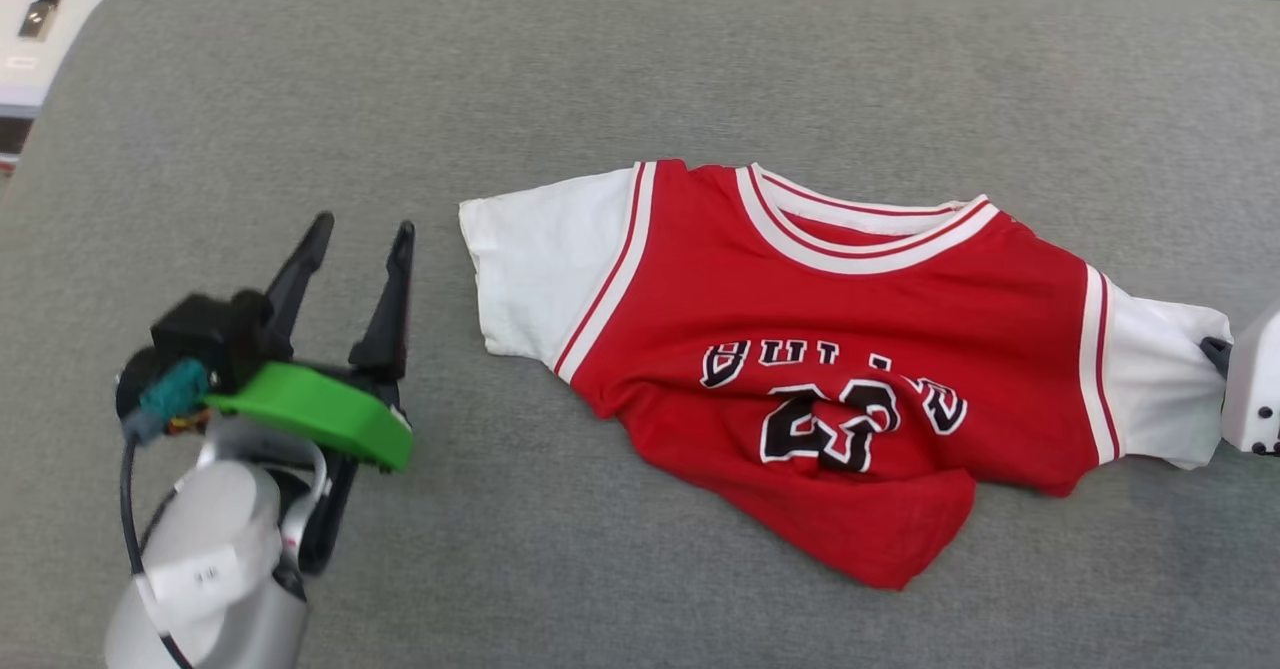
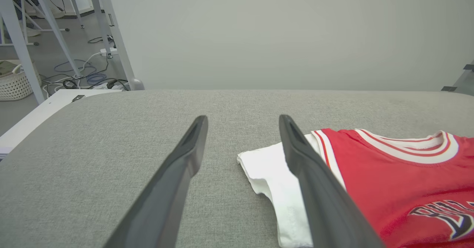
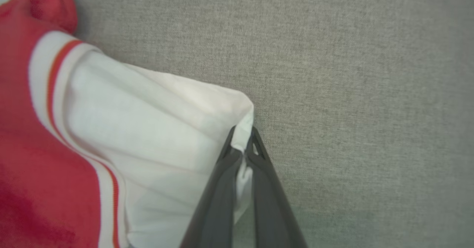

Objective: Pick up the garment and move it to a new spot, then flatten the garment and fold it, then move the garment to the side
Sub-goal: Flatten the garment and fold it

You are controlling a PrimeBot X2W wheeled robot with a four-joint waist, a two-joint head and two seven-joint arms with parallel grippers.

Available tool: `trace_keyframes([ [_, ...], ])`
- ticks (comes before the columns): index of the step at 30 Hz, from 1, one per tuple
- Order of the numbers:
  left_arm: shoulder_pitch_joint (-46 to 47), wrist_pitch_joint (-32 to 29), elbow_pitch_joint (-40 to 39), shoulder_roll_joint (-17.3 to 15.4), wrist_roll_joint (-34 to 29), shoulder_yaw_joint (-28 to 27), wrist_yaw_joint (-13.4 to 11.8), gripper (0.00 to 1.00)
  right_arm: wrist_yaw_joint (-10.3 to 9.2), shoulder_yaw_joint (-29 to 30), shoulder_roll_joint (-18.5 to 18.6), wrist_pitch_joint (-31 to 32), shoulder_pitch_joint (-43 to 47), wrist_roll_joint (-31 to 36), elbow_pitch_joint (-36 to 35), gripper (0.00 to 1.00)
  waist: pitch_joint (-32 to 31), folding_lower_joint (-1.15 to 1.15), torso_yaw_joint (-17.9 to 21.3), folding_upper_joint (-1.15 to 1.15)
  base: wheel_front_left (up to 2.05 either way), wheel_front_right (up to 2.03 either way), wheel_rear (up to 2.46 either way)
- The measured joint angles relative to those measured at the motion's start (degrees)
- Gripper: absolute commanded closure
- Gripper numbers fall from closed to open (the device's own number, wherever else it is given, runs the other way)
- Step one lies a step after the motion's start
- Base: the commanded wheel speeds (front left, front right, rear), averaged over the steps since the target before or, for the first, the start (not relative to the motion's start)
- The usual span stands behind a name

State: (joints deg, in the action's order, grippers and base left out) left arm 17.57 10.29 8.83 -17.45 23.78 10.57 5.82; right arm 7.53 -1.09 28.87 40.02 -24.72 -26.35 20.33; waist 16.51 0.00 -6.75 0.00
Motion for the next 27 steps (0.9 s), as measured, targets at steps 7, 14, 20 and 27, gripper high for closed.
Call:
trace_keyframes([
  [7, 11.10, -16.08, 3.79, -5.14, 4.68, 5.50, 1.21, 0.00, 0.00, -0.70, 0.07, -1.11, -0.23, 0.02, -2.37, 1.00, 0.76, 0.00, 3.59, 0.00, 0.00, 0.00, 0.00],
  [14, 24.35, -40.31, 9.09, -11.00, 16.93, 15.16, 1.49, 0.00, 0.00, -2.40, -1.21, -1.44, -2.73, 0.11, -3.19, 1.00, 2.88, 0.00, 6.43, 0.00, 0.00, 0.00, 0.00],
  [20, 30.76, -52.43, 12.55, -14.86, 22.39, 21.03, 1.51, 0.00, 0.00, -3.85, -2.14, -1.47, -4.75, 0.42, -3.52, 1.00, 4.61, 0.00, 8.51, 0.00, 0.00, 0.00, 0.00],
  [27, 34.69, -52.99, 18.15, -16.31, 22.61, 25.51, 1.51, 0.00, 0.00, -5.65, -3.11, -1.59, -6.42, 0.44, -3.94, 1.00, 6.76, 0.00, 10.15, 0.00, 0.00, 0.00, 0.00],
])
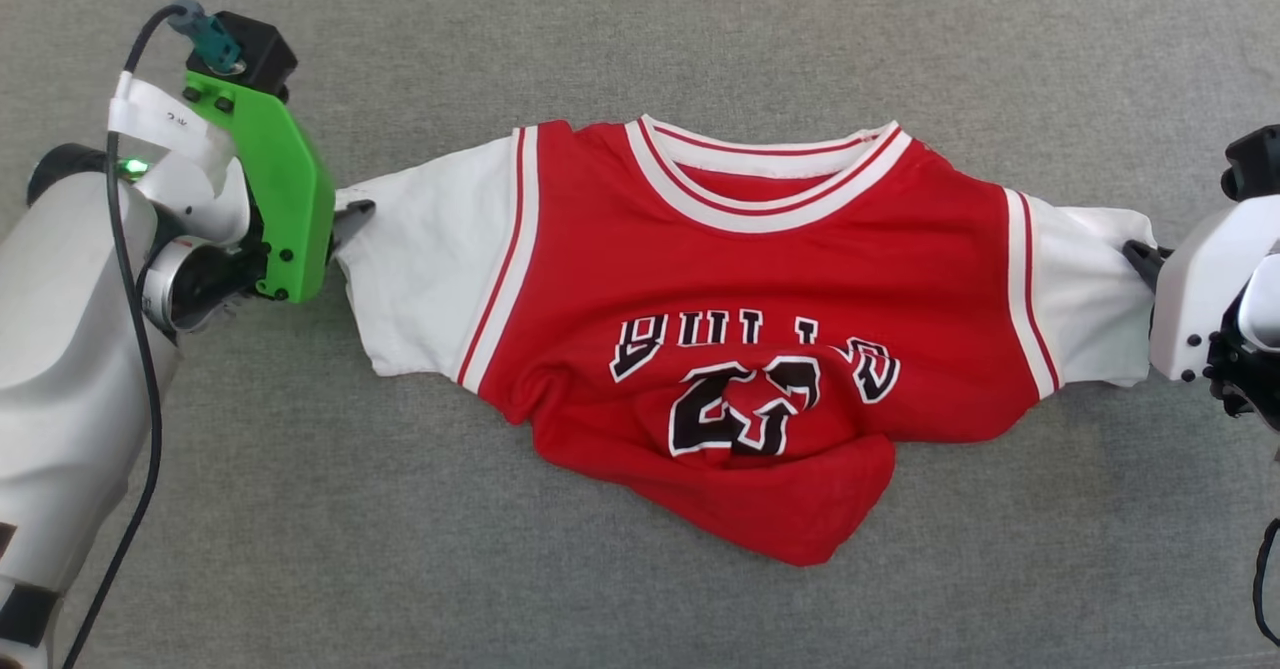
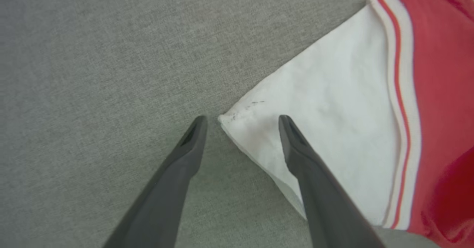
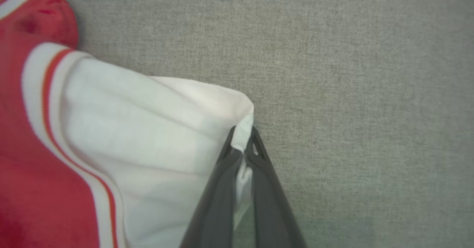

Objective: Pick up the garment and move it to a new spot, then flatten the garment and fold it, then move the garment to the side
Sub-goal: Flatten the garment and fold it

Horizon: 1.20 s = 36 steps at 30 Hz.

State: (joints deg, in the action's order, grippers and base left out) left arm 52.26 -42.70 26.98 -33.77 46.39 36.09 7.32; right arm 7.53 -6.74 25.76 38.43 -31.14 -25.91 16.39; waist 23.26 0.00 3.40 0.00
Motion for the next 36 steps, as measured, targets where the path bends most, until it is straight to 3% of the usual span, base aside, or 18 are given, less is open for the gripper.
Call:
trace_keyframes([
  [12, 4.24, 2.79, 4.76, -1.24, 0.21, 9.78, 0.00, 0.00, 0.00, -2.37, 0.45, -0.97, -0.97, -0.53, -1.35, 1.00, 2.59, 0.00, 1.07, 0.00, 0.00, 0.00, 0.00],
  [13, 4.32, 2.75, 4.82, -1.24, 0.96, 10.14, -0.01, 0.58, 0.00, -2.46, 0.54, -1.14, -0.97, -0.54, -1.35, 1.00, 2.52, 0.00, 1.04, 0.00, 0.00, 0.00, 0.00],
  [14, 4.36, 2.75, 4.97, -1.26, 2.41, 10.35, -0.02, 1.00, 0.00, -2.57, 0.66, -1.23, -0.96, -0.55, -1.33, 1.00, 2.39, 0.00, 0.98, 0.00, 0.00, 0.00, 0.00],
  [20, 3.83, 7.65, 6.16, -0.65, 5.94, 12.05, 0.02, 1.00, 0.00, -2.87, 1.12, -2.01, -0.91, -0.86, -0.86, 1.00, 1.02, 0.00, 0.53, 0.00, 0.00, 0.00, 0.00],
  [30, 1.97, 25.19, 4.09, -2.36, 6.12, 12.95, 0.02, 1.00, 0.00, -3.52, 5.04, -6.82, -0.93, -3.12, -0.01, 1.00, -3.95, 0.00, -0.63, 0.00, 0.00, 0.00, 0.00],
  [36, 1.72, 32.31, 1.65, -3.03, 5.58, 11.54, -0.03, 1.00, 0.00, -2.76, 7.75, -9.17, -0.96, -4.22, -0.71, 1.00, -7.76, 0.00, -1.75, 0.00, 0.00, 0.00, 0.00],
])
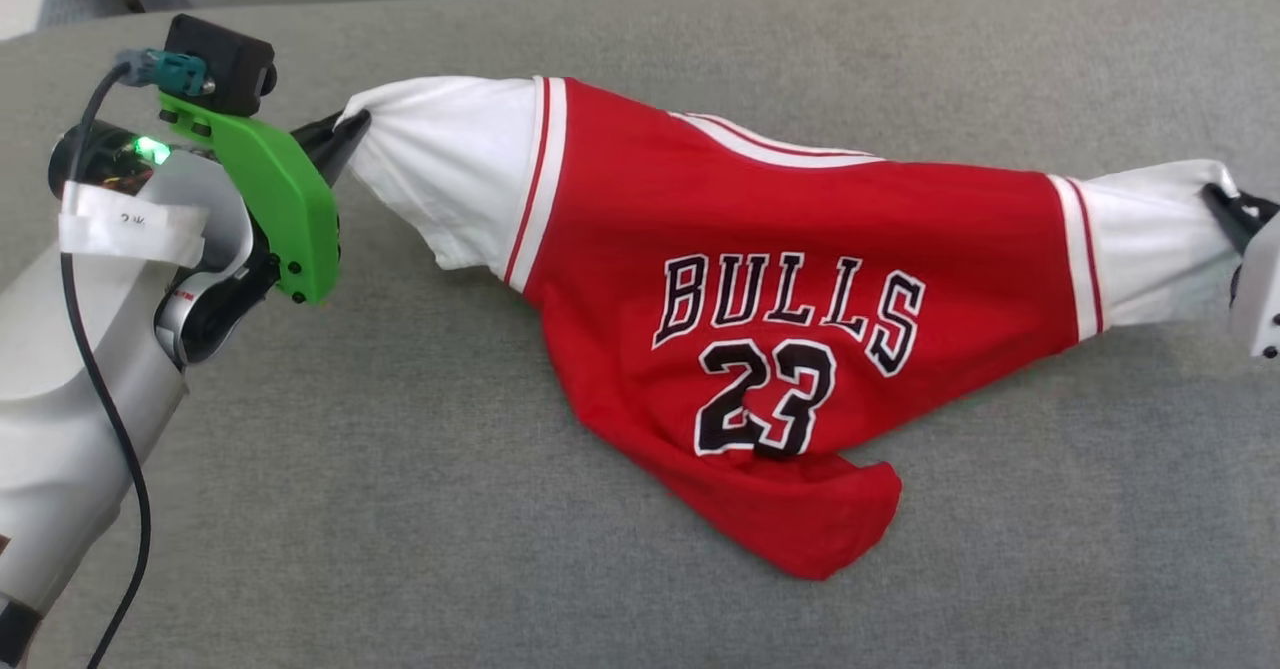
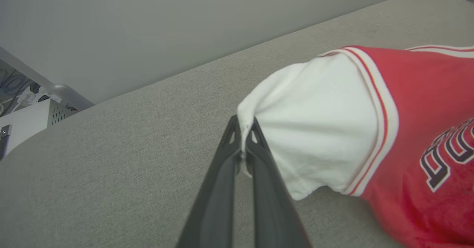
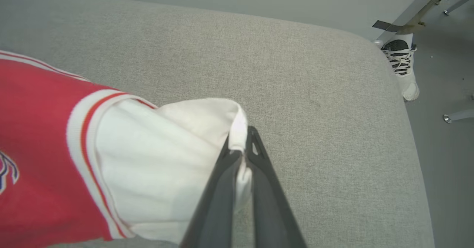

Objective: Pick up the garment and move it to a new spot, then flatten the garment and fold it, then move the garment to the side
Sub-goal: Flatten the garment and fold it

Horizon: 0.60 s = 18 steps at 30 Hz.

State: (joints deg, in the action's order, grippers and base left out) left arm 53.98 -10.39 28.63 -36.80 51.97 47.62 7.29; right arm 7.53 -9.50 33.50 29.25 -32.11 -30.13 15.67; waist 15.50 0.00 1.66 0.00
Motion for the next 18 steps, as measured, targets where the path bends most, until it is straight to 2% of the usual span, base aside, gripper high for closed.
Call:
trace_keyframes([
  [5, -1.25, 3.38, -4.50, -1.23, -0.27, -1.35, -2.13, 1.00, 0.00, 1.37, 1.43, -1.46, -0.01, -0.51, -1.83, 1.00, -3.25, 0.00, -1.01, 0.00, 0.00, 0.00, 0.00],
  [8, -2.48, 5.09, -8.26, -2.71, -0.55, -2.45, -4.28, 1.00, 0.00, 2.33, 1.90, -2.35, -0.01, -0.53, -3.28, 1.00, -5.14, 0.00, -1.54, 0.00, 0.00, 0.00, 0.00],
  [18, -8.99, 9.32, -22.64, -9.87, -0.56, -6.68, -12.20, 1.00, 0.00, 6.53, 1.99, -2.37, 0.68, -0.83, -10.16, 1.00, -10.94, 0.00, -2.39, 0.00, 0.00, 0.00, 0.00],
])
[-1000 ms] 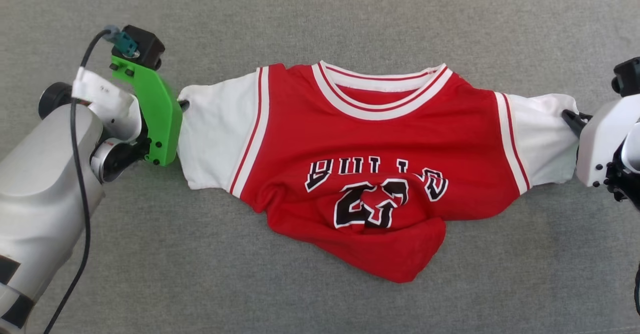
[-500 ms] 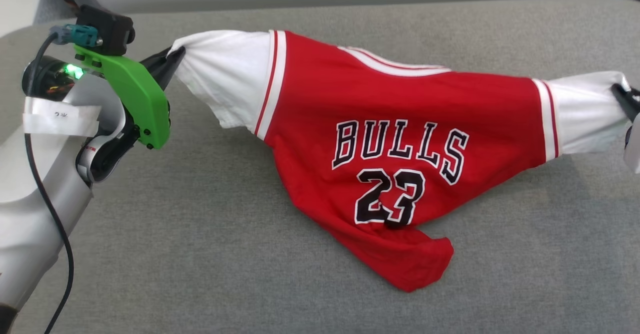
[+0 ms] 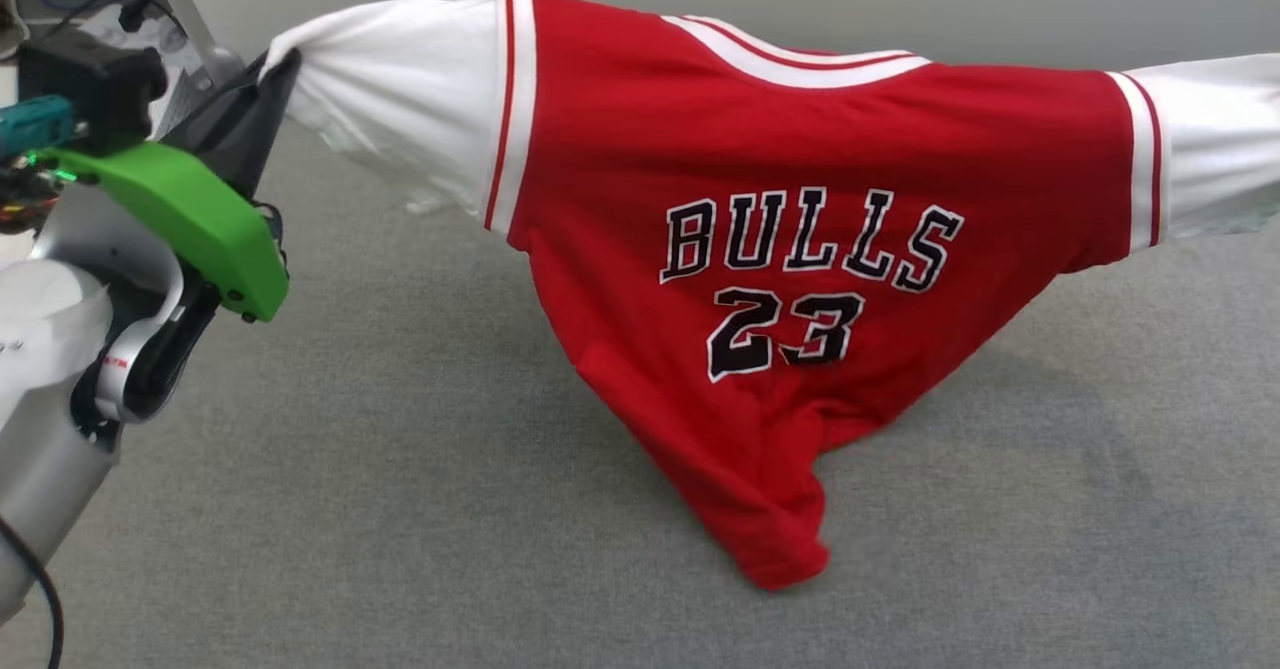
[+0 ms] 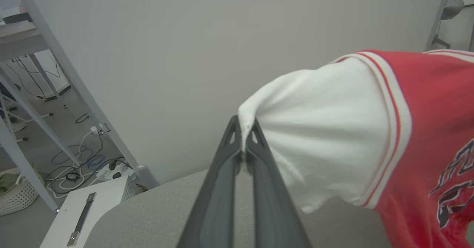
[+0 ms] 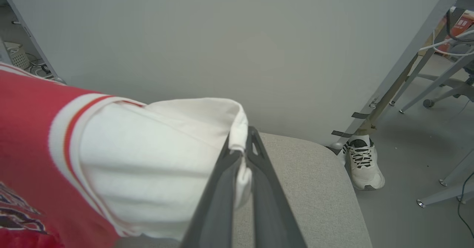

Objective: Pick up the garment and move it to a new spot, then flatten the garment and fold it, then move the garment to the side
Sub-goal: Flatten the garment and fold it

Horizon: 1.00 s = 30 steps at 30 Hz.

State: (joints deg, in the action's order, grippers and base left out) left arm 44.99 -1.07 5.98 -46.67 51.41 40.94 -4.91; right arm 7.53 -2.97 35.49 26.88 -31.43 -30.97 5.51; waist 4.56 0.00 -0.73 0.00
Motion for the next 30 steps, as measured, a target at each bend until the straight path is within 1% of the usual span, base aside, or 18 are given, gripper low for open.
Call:
trace_keyframes([
  [3, -2.30, 1.33, -4.30, -2.08, 0.00, -1.25, -2.52, 1.00, 0.01, 1.62, -0.02, 0.64, 0.87, -0.01, -2.30, 1.00, -1.33, 0.00, 0.04, 0.00, 0.00, 0.00, 0.00],
  [9, -4.58, 3.68, -10.66, -4.42, 0.10, -4.37, -7.31, 1.00, 0.01, 5.23, -0.24, 3.00, 1.42, -0.66, -6.30, 1.00, -2.03, 0.00, 0.05, 0.00, 0.00, 0.00, 0.00],
  [13, -4.60, 5.10, -13.60, -5.53, 0.05, -6.47, -9.66, 1.00, 0.02, 7.35, -1.02, 3.65, 0.60, -1.09, -8.36, 1.00, -0.96, 0.00, -0.01, 0.00, 0.00, 0.00, 0.00],
  [16, -4.32, 5.10, -14.63, -6.13, -0.01, -7.53, -10.23, 1.00, 0.03, 7.83, -1.26, 3.89, -1.94, -1.05, -8.40, 1.00, 0.26, 0.00, 0.00, 0.00, 0.00, 0.00, 0.00],
  [19, -3.02, 4.78, -15.14, -6.93, -0.11, -8.06, -10.20, 1.00, 0.05, 7.76, -1.45, 3.72, -5.77, -0.40, -7.33, 1.00, 1.85, 0.00, 0.09, 0.00, 0.00, 0.00, 0.00],
  [23, 1.71, 3.50, -14.38, -7.27, -0.84, -8.72, -8.82, 1.00, 0.07, 6.91, -1.44, 2.63, -12.65, 0.78, -4.64, 1.00, 4.78, 0.00, 0.17, 0.00, 0.00, 0.00, 0.00],
  [24, 6.15, 2.15, -12.71, -7.34, -1.36, -9.24, -7.02, 1.00, 0.07, 5.92, -1.78, 1.48, -18.89, 1.56, -2.07, 1.00, 7.53, 0.00, 0.22, 0.00, 0.00, 0.00, 0.00],
  [28, 13.82, 0.78, -9.39, -7.24, -2.65, -9.93, -3.90, 1.00, 0.07, 4.58, -2.63, -0.09, -28.21, 3.10, 2.08, 1.00, 11.75, 0.00, 0.30, 0.00, 0.00, 0.00, 0.00],
  [30, 18.98, 0.33, -6.94, -7.04, -3.16, -10.53, -2.31, 1.00, 0.08, 3.79, -2.93, -1.48, -33.91, 4.87, 4.67, 1.00, 14.38, 0.00, 0.35, 0.00, 0.00, 0.00, 0.00],
])
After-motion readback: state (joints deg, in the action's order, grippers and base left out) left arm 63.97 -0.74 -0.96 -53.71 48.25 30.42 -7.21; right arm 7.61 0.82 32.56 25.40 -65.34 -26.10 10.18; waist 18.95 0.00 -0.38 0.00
